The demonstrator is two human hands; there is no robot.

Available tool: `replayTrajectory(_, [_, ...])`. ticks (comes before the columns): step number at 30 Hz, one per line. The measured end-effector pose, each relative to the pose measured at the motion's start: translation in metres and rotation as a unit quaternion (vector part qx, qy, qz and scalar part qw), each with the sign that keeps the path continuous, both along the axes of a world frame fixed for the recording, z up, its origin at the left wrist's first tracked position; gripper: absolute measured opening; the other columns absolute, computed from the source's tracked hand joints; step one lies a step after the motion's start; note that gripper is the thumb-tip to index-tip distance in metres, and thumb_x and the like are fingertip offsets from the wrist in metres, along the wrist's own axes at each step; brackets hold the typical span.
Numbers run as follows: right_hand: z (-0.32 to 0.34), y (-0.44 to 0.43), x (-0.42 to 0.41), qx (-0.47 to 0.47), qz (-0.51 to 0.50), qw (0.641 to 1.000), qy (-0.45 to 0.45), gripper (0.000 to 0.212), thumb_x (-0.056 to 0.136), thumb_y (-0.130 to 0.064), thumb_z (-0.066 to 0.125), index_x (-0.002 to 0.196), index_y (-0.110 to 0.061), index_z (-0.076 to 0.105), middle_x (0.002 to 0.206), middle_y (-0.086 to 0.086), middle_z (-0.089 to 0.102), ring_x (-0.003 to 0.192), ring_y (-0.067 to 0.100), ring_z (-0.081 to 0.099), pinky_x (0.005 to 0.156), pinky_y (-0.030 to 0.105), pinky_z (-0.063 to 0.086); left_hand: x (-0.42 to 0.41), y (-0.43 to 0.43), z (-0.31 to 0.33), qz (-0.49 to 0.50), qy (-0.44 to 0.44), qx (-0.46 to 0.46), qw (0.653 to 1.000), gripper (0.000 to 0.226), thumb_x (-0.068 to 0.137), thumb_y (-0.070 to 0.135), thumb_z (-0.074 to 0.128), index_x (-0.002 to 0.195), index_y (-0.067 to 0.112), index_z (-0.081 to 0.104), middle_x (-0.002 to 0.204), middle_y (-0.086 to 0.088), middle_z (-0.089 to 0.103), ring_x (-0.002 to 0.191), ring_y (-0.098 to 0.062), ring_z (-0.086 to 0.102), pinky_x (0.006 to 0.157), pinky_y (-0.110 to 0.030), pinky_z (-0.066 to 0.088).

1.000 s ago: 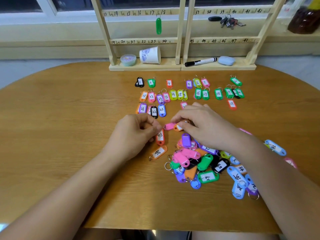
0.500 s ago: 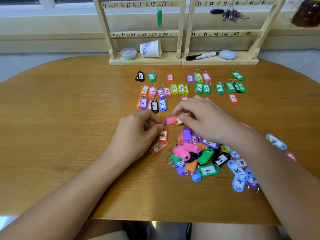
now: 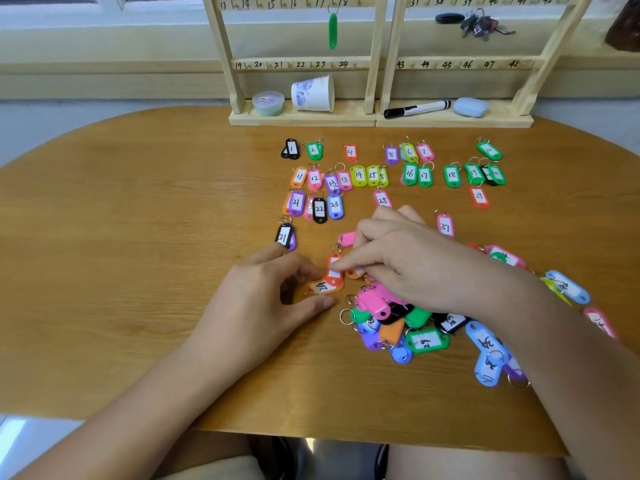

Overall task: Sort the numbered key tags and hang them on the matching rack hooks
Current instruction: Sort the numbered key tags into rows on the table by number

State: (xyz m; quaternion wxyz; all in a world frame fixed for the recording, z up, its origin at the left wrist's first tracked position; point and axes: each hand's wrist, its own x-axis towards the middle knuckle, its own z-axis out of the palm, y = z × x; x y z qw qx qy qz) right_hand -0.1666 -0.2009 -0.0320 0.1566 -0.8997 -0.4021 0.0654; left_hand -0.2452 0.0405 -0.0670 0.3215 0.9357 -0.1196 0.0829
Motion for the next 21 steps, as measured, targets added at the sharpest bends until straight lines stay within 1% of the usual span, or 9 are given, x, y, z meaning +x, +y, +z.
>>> replayTrajectory(3, [0.0, 0.0, 0.0, -0.012, -0.009, 1.0, 0.006, 0.04, 0.109, -0.022, 0.058, 0.136, -0.051, 0.066, 0.101, -0.019, 0.053, 0.101, 0.01, 0.031, 0.086, 0.021, 0.02, 0.001, 0.002, 0.0, -0.014, -0.003, 0.023, 1.0, 0.022, 0.086, 0.046, 0.083, 0.107, 0.04, 0.079, 0.096, 0.019, 0.061, 0.088, -0.004, 0.062, 0.076, -0.023, 0.05])
replayTrajectory(5, [0.0, 0.0, 0.0, -0.028, -0.015, 0.999, 0.013, 0.043, 0.108, -0.02, 0.057, 0.138, -0.05, 0.065, 0.103, -0.02, 0.052, 0.1, 0.01, 0.028, 0.086, 0.023, 0.019, 0.001, 0.006, 0.002, -0.031, -0.004, 0.044, 0.999, 0.019, 0.091, 0.037, 0.081, 0.109, 0.041, 0.08, 0.099, 0.02, 0.062, 0.094, -0.005, 0.061, 0.081, -0.024, 0.049])
replayTrajectory(8, [0.002, 0.0, -0.001, -0.034, -0.017, 0.999, 0.022, 0.045, 0.108, -0.017, 0.057, 0.137, -0.051, 0.065, 0.104, -0.021, 0.052, 0.098, 0.008, 0.026, 0.086, 0.022, 0.019, 0.006, 0.013, 0.003, -0.05, -0.018, 0.074, 0.996, 0.026, 0.094, 0.024, 0.079, 0.112, 0.042, 0.08, 0.105, 0.019, 0.063, 0.102, -0.012, 0.058, 0.088, -0.025, 0.047])
replayTrajectory(11, [0.003, 0.001, -0.001, -0.039, -0.014, 0.999, 0.025, 0.046, 0.108, -0.017, 0.057, 0.136, -0.053, 0.065, 0.105, -0.022, 0.053, 0.099, 0.009, 0.027, 0.085, 0.023, 0.02, 0.016, 0.018, 0.001, -0.052, -0.03, 0.082, 0.995, 0.035, 0.095, 0.01, 0.077, 0.107, 0.042, 0.08, 0.108, 0.016, 0.064, 0.103, -0.017, 0.058, 0.088, -0.031, 0.049])
replayTrajectory(13, [0.003, 0.001, -0.001, -0.039, -0.011, 0.999, 0.024, 0.045, 0.108, -0.018, 0.057, 0.135, -0.053, 0.065, 0.105, -0.022, 0.053, 0.099, 0.008, 0.027, 0.086, 0.022, 0.02, 0.023, 0.016, 0.0, -0.055, -0.041, 0.079, 0.995, 0.036, 0.094, 0.007, 0.076, 0.105, 0.041, 0.081, 0.108, 0.016, 0.065, 0.102, -0.017, 0.057, 0.086, -0.032, 0.049])
replayTrajectory(17, [0.003, 0.001, -0.001, -0.035, -0.01, 0.999, 0.025, 0.045, 0.108, -0.018, 0.057, 0.134, -0.054, 0.066, 0.103, -0.022, 0.053, 0.101, 0.01, 0.03, 0.089, 0.025, 0.024, 0.033, 0.011, -0.001, -0.069, -0.053, 0.071, 0.994, 0.036, 0.094, 0.005, 0.076, 0.1, 0.04, 0.081, 0.108, 0.015, 0.066, 0.099, -0.015, 0.054, 0.083, -0.031, 0.048])
replayTrajectory(21, [0.004, 0.001, -0.001, -0.041, -0.013, 0.999, 0.027, 0.044, 0.108, -0.021, 0.057, 0.134, -0.054, 0.066, 0.103, -0.021, 0.054, 0.1, 0.009, 0.029, 0.088, 0.025, 0.022, 0.037, 0.011, 0.0, -0.078, -0.055, 0.062, 0.994, 0.037, 0.094, 0.002, 0.075, 0.099, 0.039, 0.081, 0.107, 0.014, 0.067, 0.099, -0.018, 0.056, 0.083, -0.03, 0.048])
